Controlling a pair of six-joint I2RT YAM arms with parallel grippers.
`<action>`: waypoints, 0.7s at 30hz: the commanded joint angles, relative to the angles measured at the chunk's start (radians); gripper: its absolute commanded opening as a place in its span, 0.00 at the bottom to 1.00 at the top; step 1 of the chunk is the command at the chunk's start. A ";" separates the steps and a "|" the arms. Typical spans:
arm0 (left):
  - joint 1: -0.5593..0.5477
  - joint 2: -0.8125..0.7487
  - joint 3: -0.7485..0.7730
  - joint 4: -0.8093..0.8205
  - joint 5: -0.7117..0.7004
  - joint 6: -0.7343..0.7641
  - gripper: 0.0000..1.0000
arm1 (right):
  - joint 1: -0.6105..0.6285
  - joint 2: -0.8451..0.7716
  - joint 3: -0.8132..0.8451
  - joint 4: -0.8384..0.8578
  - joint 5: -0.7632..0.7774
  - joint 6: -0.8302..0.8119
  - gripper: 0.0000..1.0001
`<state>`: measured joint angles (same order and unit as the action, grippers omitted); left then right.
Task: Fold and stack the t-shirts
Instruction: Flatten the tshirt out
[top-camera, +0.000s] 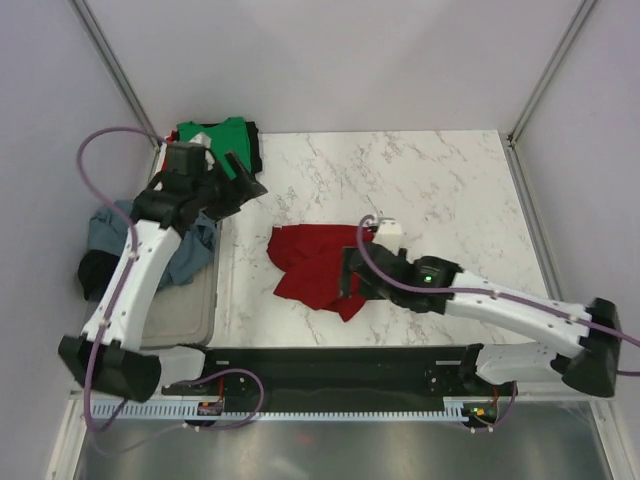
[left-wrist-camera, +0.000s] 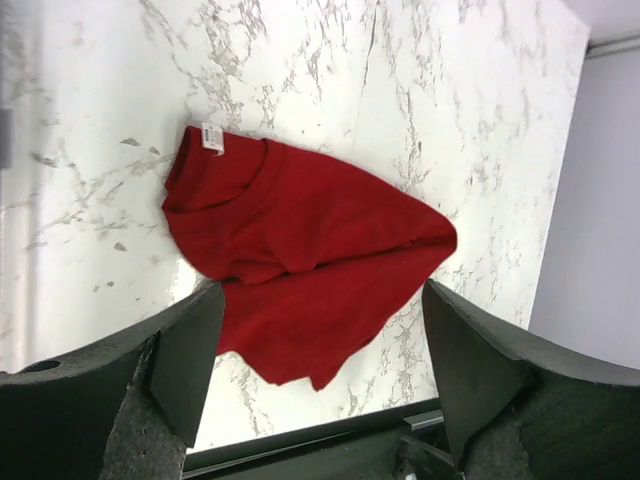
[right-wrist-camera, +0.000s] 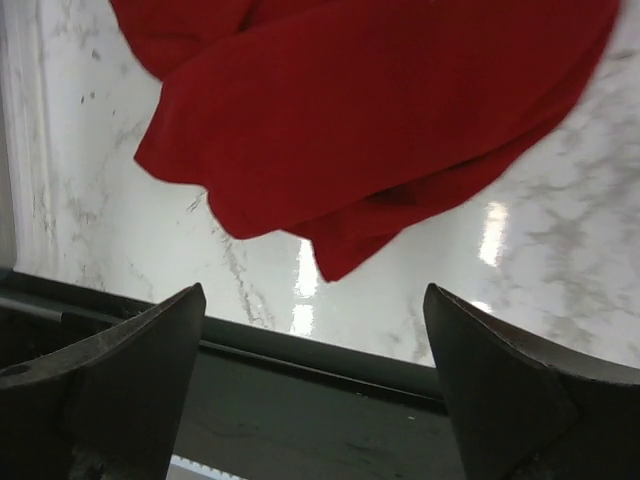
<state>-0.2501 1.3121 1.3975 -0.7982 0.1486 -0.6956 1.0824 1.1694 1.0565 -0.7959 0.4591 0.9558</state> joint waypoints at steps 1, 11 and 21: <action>0.032 -0.118 -0.118 -0.010 0.049 0.097 0.86 | 0.014 0.158 -0.030 0.256 -0.219 -0.023 0.98; 0.058 -0.261 -0.322 0.005 0.071 0.096 0.84 | -0.065 0.443 -0.079 0.396 -0.352 -0.012 0.98; 0.058 -0.326 -0.374 0.004 0.074 0.113 0.83 | -0.511 0.109 -0.359 0.227 -0.251 -0.048 0.98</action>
<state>-0.1967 1.0073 1.0336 -0.8131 0.1944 -0.6270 0.6521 1.3853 0.7113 -0.4294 0.1081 0.9485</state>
